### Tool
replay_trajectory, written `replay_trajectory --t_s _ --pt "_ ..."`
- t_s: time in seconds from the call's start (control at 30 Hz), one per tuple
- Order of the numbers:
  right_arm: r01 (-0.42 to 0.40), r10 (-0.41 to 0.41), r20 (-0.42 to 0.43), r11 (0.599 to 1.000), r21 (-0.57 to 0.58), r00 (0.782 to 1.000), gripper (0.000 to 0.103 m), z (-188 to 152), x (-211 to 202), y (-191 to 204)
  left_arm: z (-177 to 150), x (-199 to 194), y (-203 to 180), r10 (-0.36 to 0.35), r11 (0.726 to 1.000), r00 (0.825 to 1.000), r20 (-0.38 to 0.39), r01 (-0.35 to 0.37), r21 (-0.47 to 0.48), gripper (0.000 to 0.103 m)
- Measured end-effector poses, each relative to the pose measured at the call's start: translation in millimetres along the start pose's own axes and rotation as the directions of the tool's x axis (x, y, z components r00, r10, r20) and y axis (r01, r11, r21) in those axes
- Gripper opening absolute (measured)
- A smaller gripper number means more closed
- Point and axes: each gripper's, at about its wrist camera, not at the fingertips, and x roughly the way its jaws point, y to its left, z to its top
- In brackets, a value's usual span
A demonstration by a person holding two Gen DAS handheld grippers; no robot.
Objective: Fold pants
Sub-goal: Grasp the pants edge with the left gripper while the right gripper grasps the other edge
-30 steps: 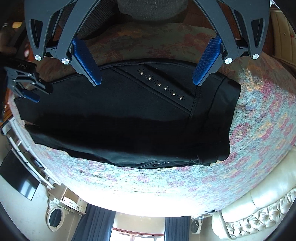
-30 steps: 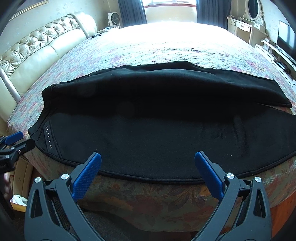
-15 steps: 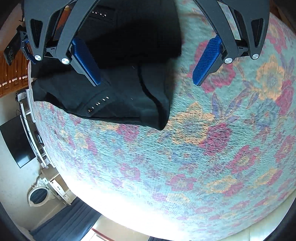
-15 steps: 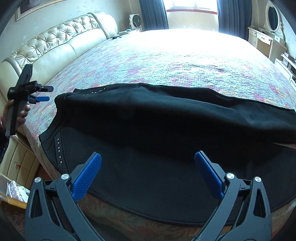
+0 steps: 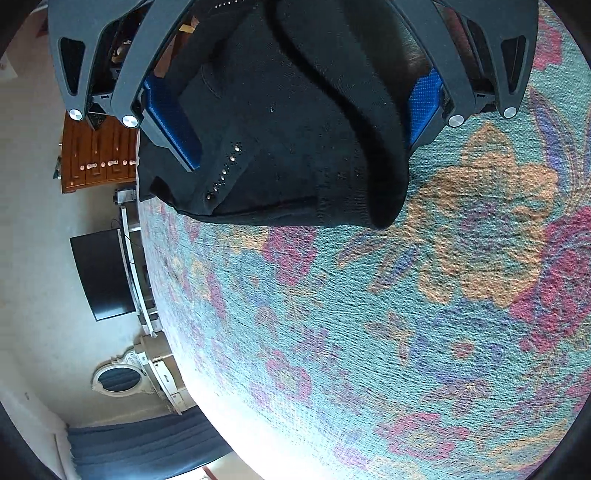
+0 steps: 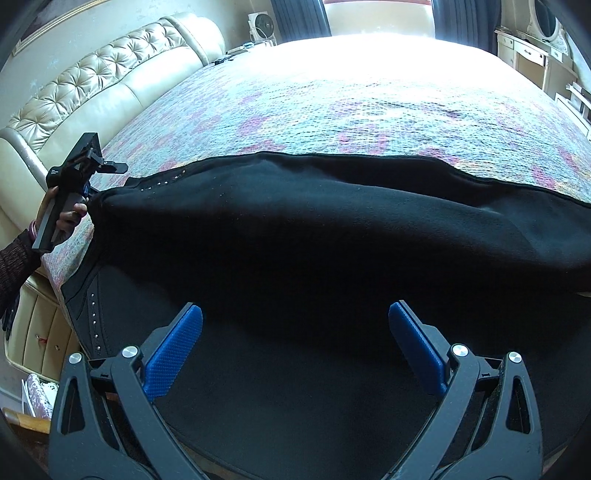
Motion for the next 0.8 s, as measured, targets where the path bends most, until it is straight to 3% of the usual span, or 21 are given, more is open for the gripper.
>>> replay_trajectory --t_s 0.07,0.13,0.23,0.33,0.43,0.47,0.53,0.6,0.8 --pt "-0.007 0.007 0.009 1.000 -0.006 1.000 0.101 1 -2 3 -6 -8 6 -0.066 0.997 0.997 0.029 0.066 0.027 0.099" --pt "-0.011 0.011 0.014 1.000 -0.006 1.000 0.101 0 -2 4 -4 -10 10 -0.092 0.994 0.996 -0.003 0.092 0.058 0.099" --pt "-0.015 0.015 0.000 1.000 0.007 1.000 0.101 -3 2 3 3 -15 18 -0.114 0.993 0.993 -0.009 0.114 -0.003 0.099" --pt "-0.016 0.016 -0.021 1.000 0.021 1.000 0.101 -7 7 3 8 -11 13 -0.068 0.998 0.997 -0.047 0.067 -0.019 0.097" --pt "-0.021 0.022 -0.032 1.000 0.022 0.999 0.101 -8 9 4 15 -2 3 0.009 0.999 0.996 -0.089 -0.005 0.051 0.095" --pt "-0.028 0.028 -0.034 0.999 0.019 0.999 0.101 -7 9 5 14 -1 0 0.043 0.997 0.995 -0.092 -0.037 0.070 0.070" --pt "-0.045 0.045 -0.033 0.999 0.012 0.998 0.101 -4 8 5 16 1 4 0.172 0.983 0.982 -0.082 -0.166 0.076 0.015" --pt "-0.061 0.061 -0.025 0.998 0.008 0.998 0.101 1 6 5 17 0 11 0.159 0.987 0.985 -0.072 -0.157 0.031 0.015" --pt "-0.072 0.076 0.051 0.994 -0.077 0.996 0.101 44 -5 -3 20 -1 3 0.188 0.979 0.981 -0.052 -0.183 0.093 0.009"
